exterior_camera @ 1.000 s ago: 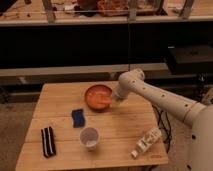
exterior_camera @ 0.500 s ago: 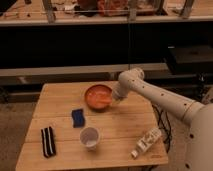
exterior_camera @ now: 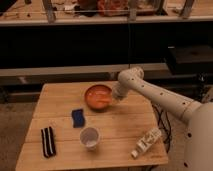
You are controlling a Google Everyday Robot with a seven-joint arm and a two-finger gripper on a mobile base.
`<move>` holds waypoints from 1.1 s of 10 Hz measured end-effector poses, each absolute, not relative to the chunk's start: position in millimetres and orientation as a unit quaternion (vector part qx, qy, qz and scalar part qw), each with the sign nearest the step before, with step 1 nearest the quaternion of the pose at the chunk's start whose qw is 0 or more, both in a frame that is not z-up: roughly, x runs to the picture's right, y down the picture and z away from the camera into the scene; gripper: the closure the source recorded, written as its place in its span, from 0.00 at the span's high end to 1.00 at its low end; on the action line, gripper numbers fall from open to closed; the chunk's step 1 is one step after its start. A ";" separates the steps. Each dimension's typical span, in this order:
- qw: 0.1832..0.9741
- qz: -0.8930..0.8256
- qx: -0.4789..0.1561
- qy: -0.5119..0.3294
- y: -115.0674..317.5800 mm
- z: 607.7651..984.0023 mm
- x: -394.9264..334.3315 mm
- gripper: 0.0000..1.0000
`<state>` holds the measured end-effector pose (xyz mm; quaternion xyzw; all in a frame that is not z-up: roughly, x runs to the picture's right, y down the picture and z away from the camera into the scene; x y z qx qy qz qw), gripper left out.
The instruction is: Place the pepper in the ceramic bowl
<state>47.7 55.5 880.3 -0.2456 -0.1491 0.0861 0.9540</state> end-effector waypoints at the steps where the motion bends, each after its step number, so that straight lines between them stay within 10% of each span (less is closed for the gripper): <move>1: 0.954 0.085 -0.246 -0.150 55.1 880.8 46.4 0.00; 11: 0.954 0.085 -0.246 -0.149 47.2 885.8 45.2 0.20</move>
